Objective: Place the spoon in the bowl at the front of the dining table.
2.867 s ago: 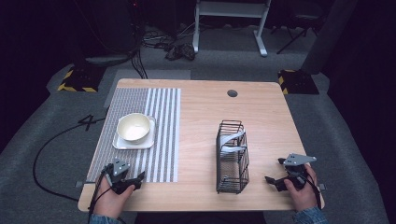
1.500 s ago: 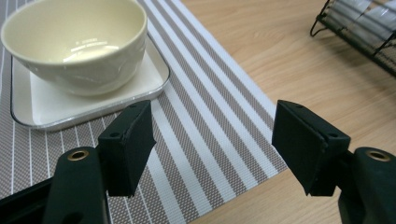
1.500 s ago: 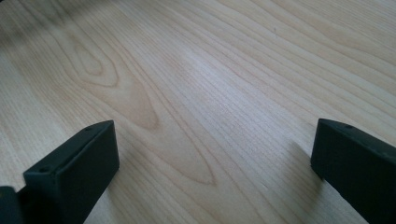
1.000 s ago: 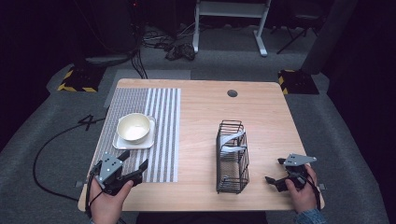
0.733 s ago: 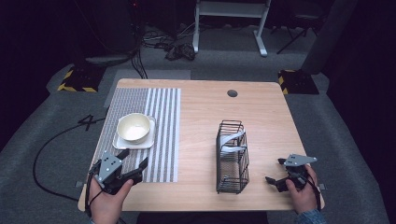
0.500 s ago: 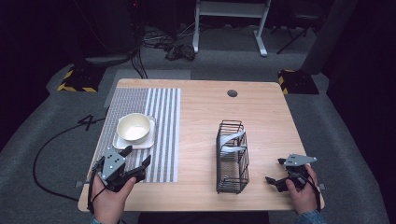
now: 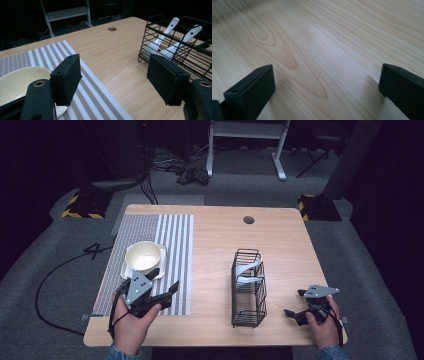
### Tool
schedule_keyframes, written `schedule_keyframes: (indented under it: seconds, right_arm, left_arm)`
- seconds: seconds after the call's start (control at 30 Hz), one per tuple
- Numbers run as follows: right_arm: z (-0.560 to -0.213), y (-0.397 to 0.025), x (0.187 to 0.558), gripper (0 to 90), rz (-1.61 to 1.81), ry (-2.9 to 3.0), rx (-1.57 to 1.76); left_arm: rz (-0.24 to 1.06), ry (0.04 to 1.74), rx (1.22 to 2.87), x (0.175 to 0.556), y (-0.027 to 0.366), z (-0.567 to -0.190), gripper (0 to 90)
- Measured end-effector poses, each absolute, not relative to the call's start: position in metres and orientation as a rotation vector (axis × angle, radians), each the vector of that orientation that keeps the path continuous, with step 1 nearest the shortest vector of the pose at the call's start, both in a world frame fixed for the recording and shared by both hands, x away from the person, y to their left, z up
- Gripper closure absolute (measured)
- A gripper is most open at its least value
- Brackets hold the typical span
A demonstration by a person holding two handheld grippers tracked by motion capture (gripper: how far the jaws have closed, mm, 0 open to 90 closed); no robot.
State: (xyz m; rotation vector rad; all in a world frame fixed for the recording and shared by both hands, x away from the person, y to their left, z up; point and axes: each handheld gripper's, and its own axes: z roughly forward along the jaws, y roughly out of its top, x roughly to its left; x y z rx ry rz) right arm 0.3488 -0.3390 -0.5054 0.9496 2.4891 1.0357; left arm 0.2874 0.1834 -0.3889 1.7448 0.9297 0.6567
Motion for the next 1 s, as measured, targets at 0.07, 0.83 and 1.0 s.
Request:
schedule_keyframes:
  seconds: [0.07, 0.83, 1.0]
  right_arm:
    - [-0.505, -0.339, 0.349, 0.6, 1.036, 2.489, 0.95]
    - [-0.505, -0.339, 0.349, 0.5, 1.035, 2.489, 0.949]
    - [-0.505, -0.339, 0.349, 0.5, 1.035, 2.489, 0.95]
  left_arm:
    - [0.647, 0.909, 1.749, 0.29, 0.178, -0.387, 27.5]
    - [0.535, 0.684, 1.775, 0.299, 0.109, -0.372, 30.8]
    - [0.5, 0.635, 1.791, 0.292, 0.098, -0.367, 30.9]
